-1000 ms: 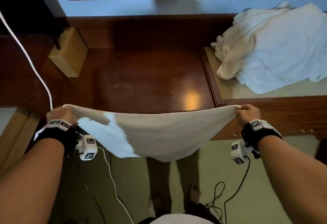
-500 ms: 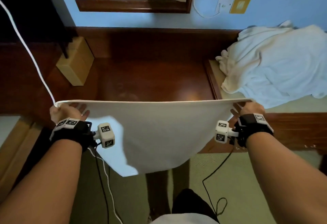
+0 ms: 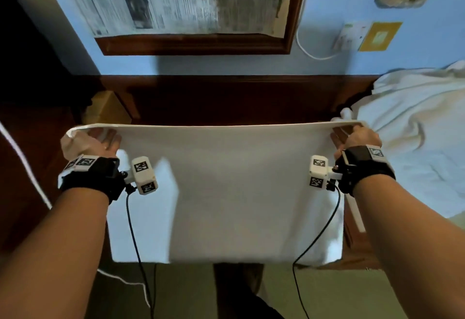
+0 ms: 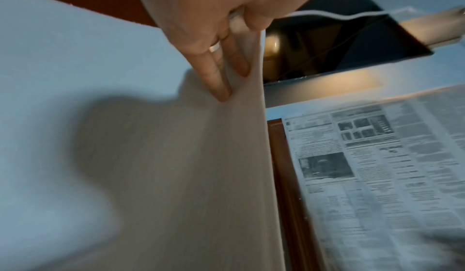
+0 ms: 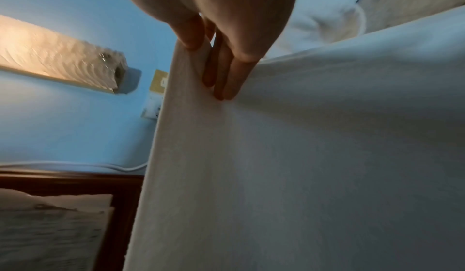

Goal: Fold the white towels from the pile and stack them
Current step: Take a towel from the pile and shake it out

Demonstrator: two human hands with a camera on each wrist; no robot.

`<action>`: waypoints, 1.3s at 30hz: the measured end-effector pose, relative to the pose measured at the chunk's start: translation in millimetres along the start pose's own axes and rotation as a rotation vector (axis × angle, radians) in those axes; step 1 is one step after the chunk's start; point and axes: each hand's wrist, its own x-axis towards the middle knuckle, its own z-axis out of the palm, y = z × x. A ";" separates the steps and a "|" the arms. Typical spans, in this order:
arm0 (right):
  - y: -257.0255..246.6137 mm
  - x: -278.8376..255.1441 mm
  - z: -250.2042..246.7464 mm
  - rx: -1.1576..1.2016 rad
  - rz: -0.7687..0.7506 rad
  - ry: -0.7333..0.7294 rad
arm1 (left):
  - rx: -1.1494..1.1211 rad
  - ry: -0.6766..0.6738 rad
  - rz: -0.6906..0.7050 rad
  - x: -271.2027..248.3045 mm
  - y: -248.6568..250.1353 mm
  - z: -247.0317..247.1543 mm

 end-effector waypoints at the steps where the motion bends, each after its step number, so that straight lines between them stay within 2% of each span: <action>1: -0.3 9.8 11.8 -0.008 0.027 -0.030 | 0.010 -0.016 -0.022 13.4 -3.3 9.4; 4: 9.2 44.8 49.5 -0.049 0.018 -0.006 | 0.073 -0.018 -0.017 50.2 -11.9 39.8; 6: 34.0 60.3 58.5 -0.142 -0.025 0.002 | 0.257 -0.030 -0.004 73.7 -35.4 41.6; 7: 51.3 62.1 57.2 -0.280 -0.036 -0.035 | 0.418 -0.051 -0.018 83.1 -52.0 33.4; 10: 115.0 47.6 32.0 -0.914 -0.154 -0.241 | 1.048 -0.168 0.000 90.2 -113.2 -5.0; 14: 192.6 -0.6 -41.4 -1.711 -0.210 -0.619 | 1.989 -0.547 -0.072 46.3 -183.8 -80.0; 16: 212.5 -22.9 -76.7 -1.927 -0.129 -0.663 | 2.186 -0.657 -0.076 28.8 -197.8 -114.5; 18: 220.2 -35.2 -96.5 -1.970 -0.056 -0.659 | 2.220 -0.658 -0.077 28.9 -202.0 -131.4; 21: 217.6 -29.9 -93.2 -1.975 -0.048 -0.678 | 2.243 -0.682 -0.066 43.9 -197.7 -122.8; 26: 216.3 22.8 -39.4 -1.930 -0.127 -0.658 | 2.242 -0.684 0.033 108.9 -202.0 -68.9; 30: 216.7 63.9 4.0 -1.908 -0.147 -0.652 | 2.159 -0.660 0.002 134.5 -200.7 -30.1; 34: 210.8 47.4 -2.8 -1.925 -0.115 -0.638 | 2.133 -0.635 0.019 95.8 -200.6 -45.4; 36: 211.2 12.6 -34.8 -1.939 -0.105 -0.628 | 2.163 -0.617 0.010 58.6 -204.6 -79.5; 39: 213.0 -33.9 -83.5 -1.933 -0.047 -0.672 | 2.156 -0.532 -0.115 12.9 -204.5 -123.0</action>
